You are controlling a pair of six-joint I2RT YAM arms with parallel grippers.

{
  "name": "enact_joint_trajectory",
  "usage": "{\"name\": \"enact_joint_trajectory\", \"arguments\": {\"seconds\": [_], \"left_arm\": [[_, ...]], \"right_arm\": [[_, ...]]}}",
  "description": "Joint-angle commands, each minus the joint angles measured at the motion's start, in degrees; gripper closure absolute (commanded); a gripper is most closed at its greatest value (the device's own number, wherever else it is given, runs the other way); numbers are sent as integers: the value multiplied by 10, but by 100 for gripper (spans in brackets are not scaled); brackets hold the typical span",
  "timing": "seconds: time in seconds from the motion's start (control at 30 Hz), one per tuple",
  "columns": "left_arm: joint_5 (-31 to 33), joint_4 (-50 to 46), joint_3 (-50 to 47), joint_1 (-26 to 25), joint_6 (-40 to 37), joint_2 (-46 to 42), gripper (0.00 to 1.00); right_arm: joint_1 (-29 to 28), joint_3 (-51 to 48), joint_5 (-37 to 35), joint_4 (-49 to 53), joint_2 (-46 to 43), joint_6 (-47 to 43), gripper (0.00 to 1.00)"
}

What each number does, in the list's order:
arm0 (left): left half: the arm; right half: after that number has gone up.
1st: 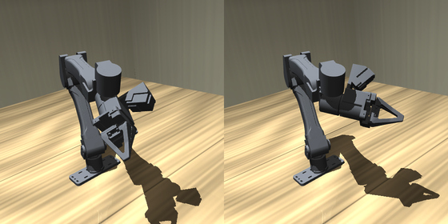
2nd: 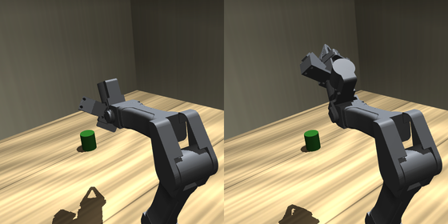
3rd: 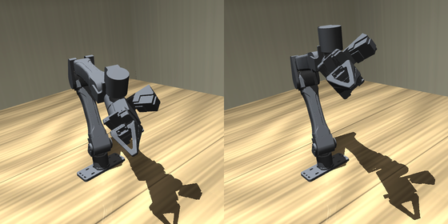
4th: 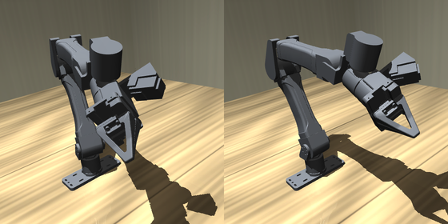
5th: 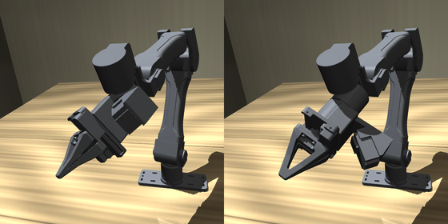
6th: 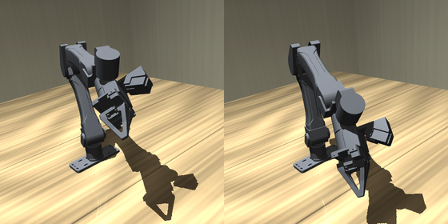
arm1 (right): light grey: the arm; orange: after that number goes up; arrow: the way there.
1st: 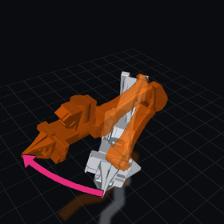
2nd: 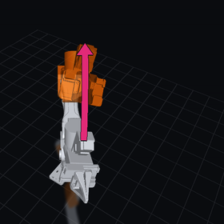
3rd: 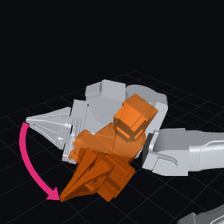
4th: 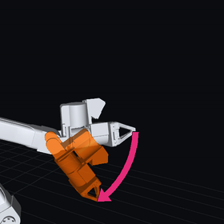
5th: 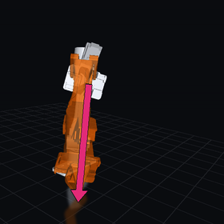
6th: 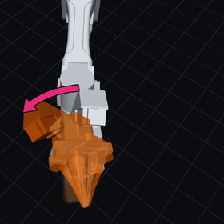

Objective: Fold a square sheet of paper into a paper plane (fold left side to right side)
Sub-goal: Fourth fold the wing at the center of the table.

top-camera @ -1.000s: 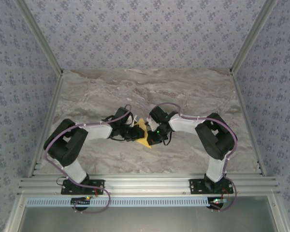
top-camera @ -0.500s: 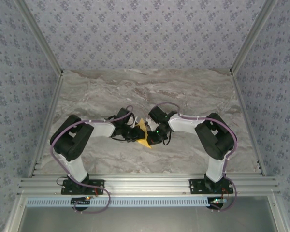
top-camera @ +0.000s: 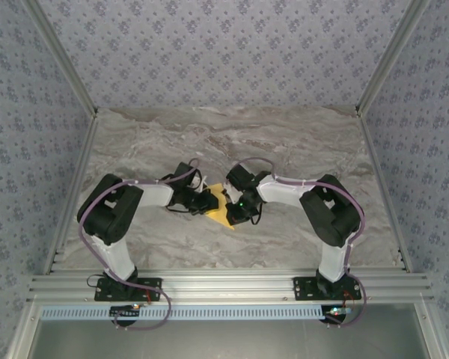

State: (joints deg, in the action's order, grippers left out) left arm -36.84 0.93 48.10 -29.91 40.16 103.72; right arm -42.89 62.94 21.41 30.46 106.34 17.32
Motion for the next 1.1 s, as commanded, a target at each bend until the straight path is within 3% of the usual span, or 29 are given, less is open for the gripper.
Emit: {"name": "enact_joint_trajectory", "arguments": {"seconds": [0.0, 0.27, 0.6, 1.07], "left_arm": [[52, -20, 25, 32, -41, 22, 86], [45, -28, 33, 62, -53, -11, 85], [1, -22, -7, 49, -60, -114, 84], [4, -25, 65, 39, -103, 1, 85]], "right_arm": [[-7, -38, -95, 87, 58, -9, 100], [-8, -37, -96, 88, 58, -6, 100], [-8, -31, -98, 90, 62, -8, 100], [-9, -23, -101, 98, 64, -9, 100]]}}
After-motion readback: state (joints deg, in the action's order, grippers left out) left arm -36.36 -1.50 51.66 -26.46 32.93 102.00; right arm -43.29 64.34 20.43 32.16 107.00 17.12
